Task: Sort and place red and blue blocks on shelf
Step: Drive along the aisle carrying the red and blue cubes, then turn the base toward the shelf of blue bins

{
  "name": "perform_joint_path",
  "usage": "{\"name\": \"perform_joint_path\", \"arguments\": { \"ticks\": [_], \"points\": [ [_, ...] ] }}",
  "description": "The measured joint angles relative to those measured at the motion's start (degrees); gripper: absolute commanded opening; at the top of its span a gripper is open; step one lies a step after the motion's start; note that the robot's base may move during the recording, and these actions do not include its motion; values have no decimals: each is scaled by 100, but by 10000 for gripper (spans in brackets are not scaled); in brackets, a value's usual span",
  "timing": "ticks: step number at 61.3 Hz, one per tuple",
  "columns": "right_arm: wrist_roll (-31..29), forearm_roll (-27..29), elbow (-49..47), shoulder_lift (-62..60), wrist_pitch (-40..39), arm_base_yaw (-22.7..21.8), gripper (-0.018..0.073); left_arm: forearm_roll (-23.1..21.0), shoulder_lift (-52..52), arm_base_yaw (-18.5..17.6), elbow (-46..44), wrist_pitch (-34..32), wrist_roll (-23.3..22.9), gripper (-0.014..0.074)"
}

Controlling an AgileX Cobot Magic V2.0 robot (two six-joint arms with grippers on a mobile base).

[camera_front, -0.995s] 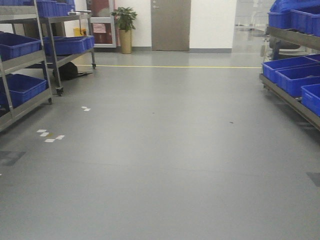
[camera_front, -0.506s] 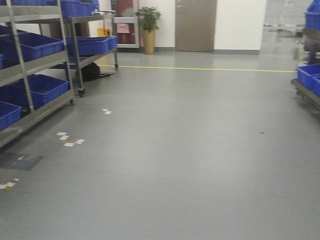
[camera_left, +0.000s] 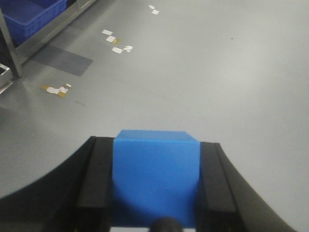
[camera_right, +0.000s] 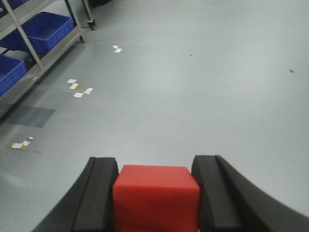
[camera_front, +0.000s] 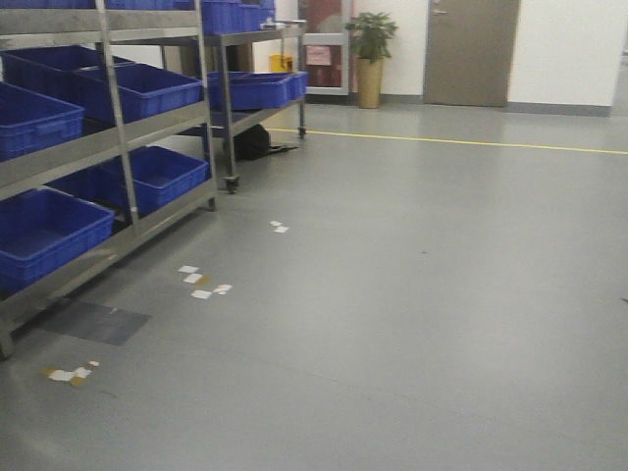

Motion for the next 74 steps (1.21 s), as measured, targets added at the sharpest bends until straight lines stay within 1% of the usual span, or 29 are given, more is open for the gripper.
{"name": "perform_joint_path", "arguments": {
  "ticks": [74],
  "points": [
    [0,0,0,0,0,0,59,0,0,0,0,0,0,76]
  ]
}}
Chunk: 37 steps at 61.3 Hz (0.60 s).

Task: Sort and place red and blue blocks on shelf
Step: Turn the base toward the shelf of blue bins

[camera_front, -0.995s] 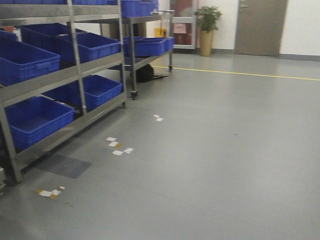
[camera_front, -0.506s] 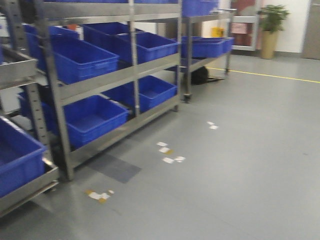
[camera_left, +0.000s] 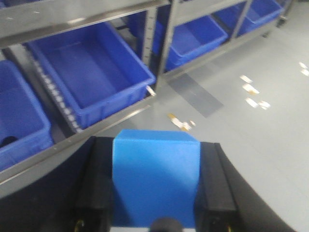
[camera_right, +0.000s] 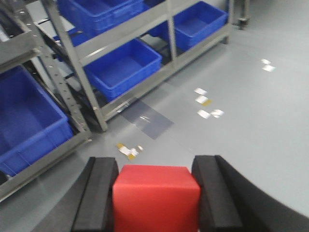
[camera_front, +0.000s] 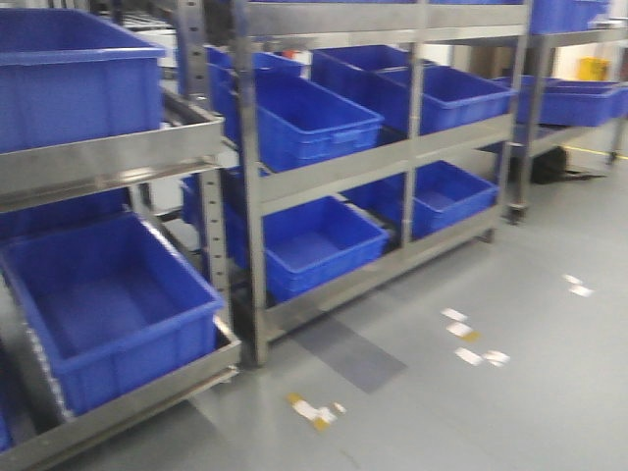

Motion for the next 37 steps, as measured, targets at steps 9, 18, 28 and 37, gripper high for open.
{"name": "perform_joint_path", "arguments": {
  "ticks": [9,18,28,37],
  "points": [
    [0,0,0,0,0,0,59,0,0,0,0,0,0,76],
    [0,0,0,0,0,0,59,0,0,0,0,0,0,76],
    [0,0,0,0,0,0,59,0,0,0,0,0,0,76],
    [11,0,0,0,0,0,59,0,0,0,0,0,0,76]
  ]
}}
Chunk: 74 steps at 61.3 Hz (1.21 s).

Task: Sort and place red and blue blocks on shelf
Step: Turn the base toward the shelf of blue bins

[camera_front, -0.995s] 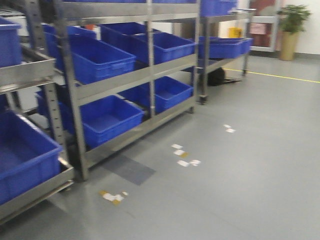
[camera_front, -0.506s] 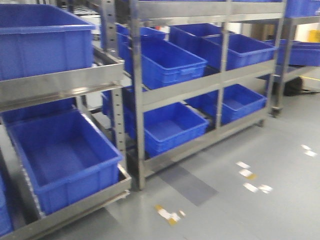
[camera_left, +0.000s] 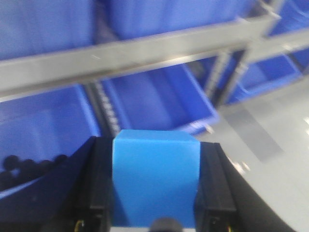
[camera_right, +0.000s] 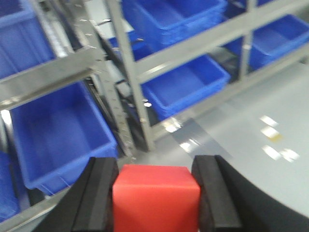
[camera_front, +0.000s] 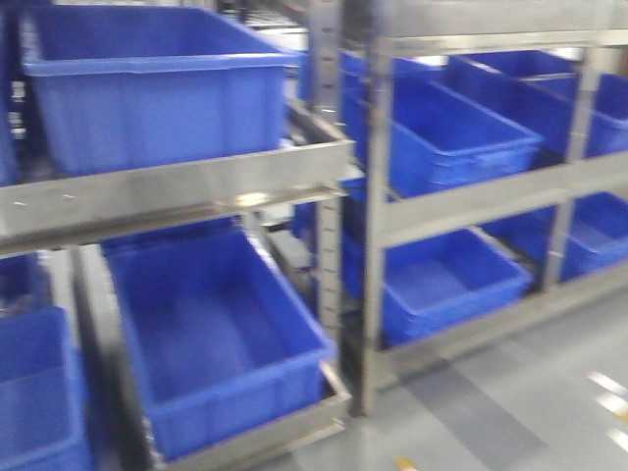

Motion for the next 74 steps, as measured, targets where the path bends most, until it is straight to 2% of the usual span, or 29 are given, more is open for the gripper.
{"name": "perform_joint_path", "arguments": {
  "ticks": [74],
  "points": [
    [0,0,0,0,0,0,59,0,0,0,0,0,0,76]
  ]
}}
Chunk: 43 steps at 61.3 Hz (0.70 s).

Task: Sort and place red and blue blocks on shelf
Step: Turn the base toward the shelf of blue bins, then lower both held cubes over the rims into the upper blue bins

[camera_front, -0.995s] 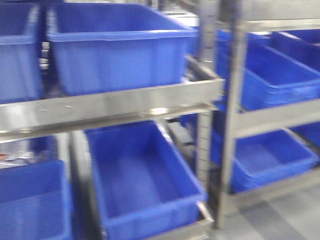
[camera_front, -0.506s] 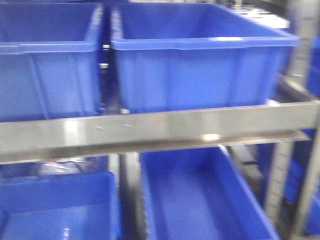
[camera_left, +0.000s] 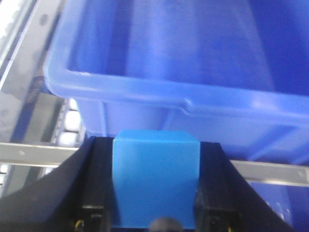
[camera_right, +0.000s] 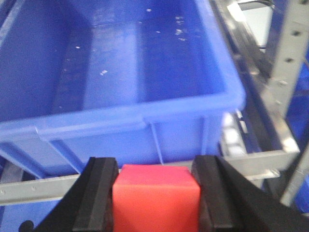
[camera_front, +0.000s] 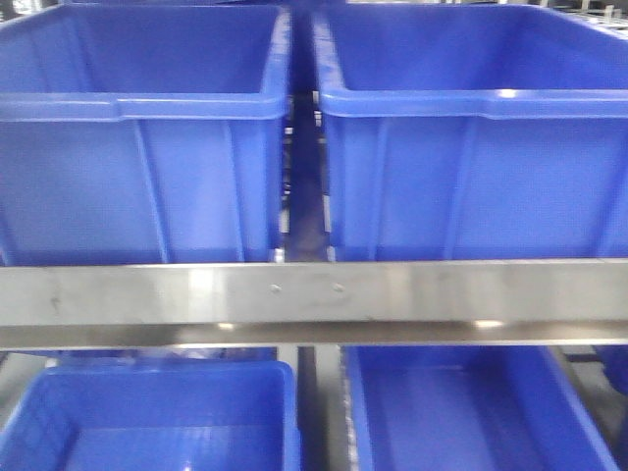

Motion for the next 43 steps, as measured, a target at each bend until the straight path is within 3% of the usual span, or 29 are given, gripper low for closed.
{"name": "perform_joint_path", "arguments": {
  "ticks": [43],
  "points": [
    [0,0,0,0,0,0,59,0,0,0,0,0,0,76]
  ]
}}
